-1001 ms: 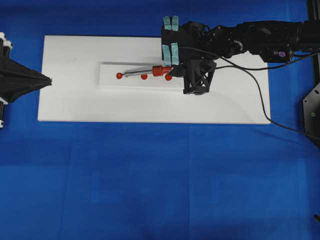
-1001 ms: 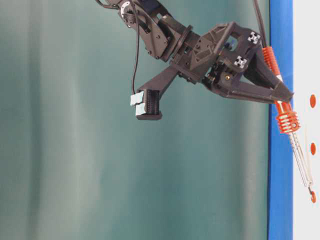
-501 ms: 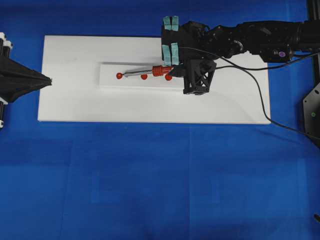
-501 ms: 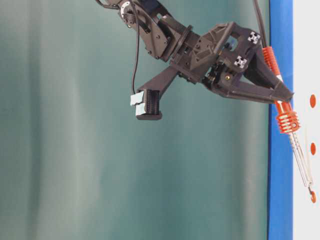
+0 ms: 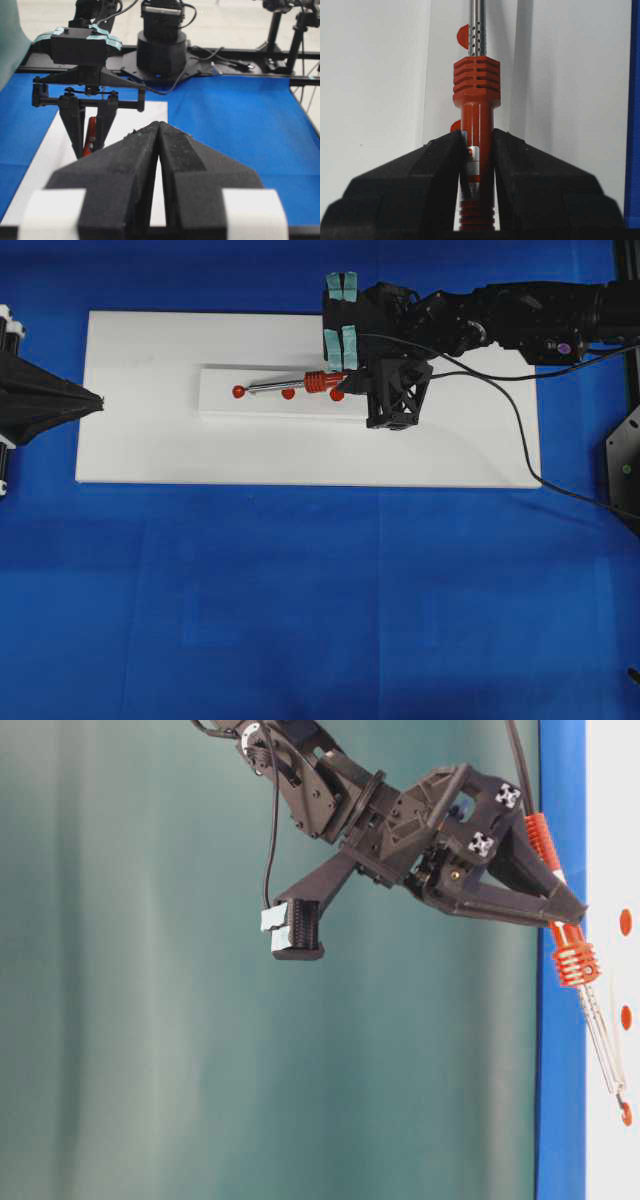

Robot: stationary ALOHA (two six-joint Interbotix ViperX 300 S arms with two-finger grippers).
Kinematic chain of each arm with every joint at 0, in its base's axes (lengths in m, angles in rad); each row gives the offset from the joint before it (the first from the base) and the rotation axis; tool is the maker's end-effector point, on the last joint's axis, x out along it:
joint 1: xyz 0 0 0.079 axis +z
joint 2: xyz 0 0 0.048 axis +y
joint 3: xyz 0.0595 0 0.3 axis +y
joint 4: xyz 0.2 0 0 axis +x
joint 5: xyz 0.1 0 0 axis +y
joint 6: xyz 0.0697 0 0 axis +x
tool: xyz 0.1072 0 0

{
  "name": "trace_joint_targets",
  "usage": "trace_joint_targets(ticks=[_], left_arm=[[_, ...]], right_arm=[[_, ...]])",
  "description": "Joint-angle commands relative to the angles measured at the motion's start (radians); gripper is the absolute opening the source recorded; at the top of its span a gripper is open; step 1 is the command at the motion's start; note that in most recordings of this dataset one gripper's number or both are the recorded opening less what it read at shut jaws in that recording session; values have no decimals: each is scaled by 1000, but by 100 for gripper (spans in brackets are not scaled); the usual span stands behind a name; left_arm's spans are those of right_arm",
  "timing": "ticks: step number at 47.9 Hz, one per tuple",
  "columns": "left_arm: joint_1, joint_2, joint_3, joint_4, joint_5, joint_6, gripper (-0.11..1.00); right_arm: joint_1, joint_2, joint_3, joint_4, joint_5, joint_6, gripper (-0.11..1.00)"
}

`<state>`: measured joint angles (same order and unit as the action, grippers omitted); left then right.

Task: Touch the tip of the soldering iron to the mark.
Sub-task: 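Hold the iron tip against the leftmost red dot, then raise the iron and shift it rightward above the strip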

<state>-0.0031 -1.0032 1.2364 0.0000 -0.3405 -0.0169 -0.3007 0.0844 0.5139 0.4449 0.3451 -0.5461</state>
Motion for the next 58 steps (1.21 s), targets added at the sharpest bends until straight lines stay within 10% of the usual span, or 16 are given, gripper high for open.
trace_joint_targets(ticks=[1,58], left_arm=[[-2,8,-11,2,-9,0,0],[-2,8,-11,2,-9,0,0]], right_arm=[[0,-32,-17,0,2,5,6],[-3,-285,-44,-202,166,170,6]])
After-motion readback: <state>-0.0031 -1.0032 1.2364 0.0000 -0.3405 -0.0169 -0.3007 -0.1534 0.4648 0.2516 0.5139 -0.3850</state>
